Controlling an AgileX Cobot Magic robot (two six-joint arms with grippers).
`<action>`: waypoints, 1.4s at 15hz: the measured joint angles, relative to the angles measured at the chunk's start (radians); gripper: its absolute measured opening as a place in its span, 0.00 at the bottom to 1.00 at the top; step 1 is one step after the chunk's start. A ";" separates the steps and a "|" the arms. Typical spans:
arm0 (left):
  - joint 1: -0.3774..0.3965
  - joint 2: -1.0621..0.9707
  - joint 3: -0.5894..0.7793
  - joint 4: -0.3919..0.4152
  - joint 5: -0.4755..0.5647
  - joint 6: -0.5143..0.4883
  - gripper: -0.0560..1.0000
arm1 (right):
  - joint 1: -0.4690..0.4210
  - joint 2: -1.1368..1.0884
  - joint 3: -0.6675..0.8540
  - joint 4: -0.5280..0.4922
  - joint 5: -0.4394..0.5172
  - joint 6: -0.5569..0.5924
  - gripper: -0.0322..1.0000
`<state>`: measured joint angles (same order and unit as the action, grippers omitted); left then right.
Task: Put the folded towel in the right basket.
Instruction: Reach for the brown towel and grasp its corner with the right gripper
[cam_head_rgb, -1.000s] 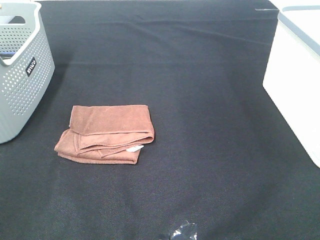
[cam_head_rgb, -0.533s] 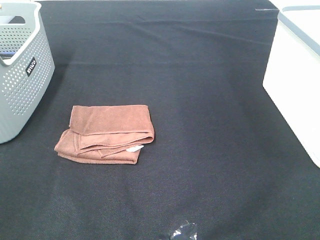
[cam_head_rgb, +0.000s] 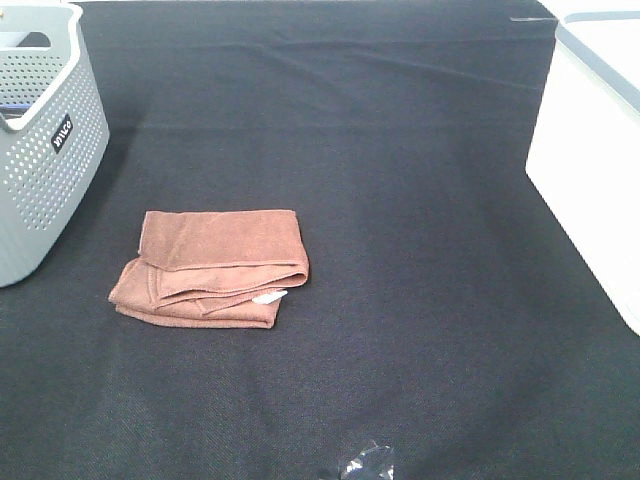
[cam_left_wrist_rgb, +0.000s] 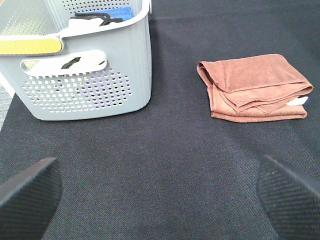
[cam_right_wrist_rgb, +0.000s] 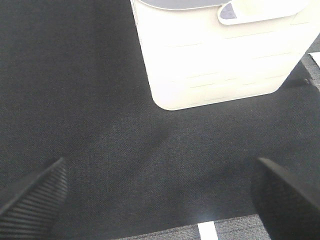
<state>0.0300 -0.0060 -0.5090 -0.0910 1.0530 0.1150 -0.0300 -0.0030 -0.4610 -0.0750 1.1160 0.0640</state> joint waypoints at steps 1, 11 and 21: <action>0.000 0.000 0.000 0.000 0.000 0.000 0.99 | 0.000 0.000 0.000 0.000 0.000 0.000 0.96; 0.000 0.000 0.000 0.000 0.000 0.000 0.99 | 0.000 0.387 -0.216 0.126 0.033 -0.030 0.96; 0.000 0.000 0.000 0.000 0.000 0.000 0.99 | 0.194 1.335 -0.581 0.686 -0.132 -0.254 0.96</action>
<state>0.0300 -0.0060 -0.5090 -0.0910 1.0530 0.1150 0.1640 1.3320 -1.0420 0.6110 0.9840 -0.1900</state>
